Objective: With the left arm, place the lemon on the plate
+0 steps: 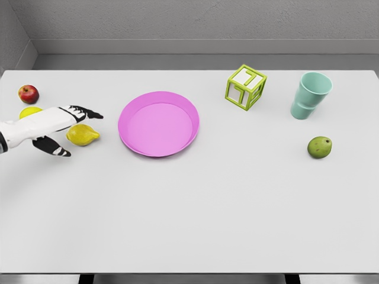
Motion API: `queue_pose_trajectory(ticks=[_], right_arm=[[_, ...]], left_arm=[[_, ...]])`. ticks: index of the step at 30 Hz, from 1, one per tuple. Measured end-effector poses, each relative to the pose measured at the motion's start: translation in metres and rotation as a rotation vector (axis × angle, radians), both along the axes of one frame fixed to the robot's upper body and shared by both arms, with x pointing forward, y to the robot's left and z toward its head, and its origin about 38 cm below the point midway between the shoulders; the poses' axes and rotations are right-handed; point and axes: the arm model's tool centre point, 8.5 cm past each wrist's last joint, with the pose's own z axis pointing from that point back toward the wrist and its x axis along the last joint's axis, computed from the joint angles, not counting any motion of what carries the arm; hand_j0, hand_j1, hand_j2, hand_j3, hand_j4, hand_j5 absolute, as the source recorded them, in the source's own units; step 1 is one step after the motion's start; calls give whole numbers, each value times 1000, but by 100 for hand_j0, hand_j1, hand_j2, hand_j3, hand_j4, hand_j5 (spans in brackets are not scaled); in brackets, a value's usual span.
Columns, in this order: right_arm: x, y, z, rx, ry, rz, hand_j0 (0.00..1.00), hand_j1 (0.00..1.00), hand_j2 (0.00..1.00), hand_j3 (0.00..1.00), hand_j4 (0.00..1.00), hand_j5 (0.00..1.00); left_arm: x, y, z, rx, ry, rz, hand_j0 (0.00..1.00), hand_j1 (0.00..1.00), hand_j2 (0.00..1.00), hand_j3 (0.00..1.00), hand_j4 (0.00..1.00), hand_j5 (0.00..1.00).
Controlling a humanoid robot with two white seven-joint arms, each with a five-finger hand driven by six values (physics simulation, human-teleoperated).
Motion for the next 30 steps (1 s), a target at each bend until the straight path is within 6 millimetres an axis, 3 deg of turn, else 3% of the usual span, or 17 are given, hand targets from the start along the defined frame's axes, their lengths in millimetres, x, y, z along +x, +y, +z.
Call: queue_pose_trajectory(ticks=[8,13,18,24,30], right_arm=[[0,0,0,0,0,0,100,100,100,100,100,100],[0,0,0,0,0,0,100,100,100,100,100,100],[0,0,0,0,0,0,100,100,100,100,100,100],[0,0,0,0,0,0,100,100,100,100,100,100],[0,0,0,0,0,0,100,100,100,100,100,100]], left_arm=[[3,2,-9,21,16,18,100,100,100,100,100,100],[7,-1,-11,43,12,18,88,88,88,88,88,88],[7,0,-13,58,14,21,88,88,88,88,88,88],[7,0,-14,70,15,20,72,72,72,72,72,72],[7,-3,-16,71,18,14,73,73,73,73,73,73]])
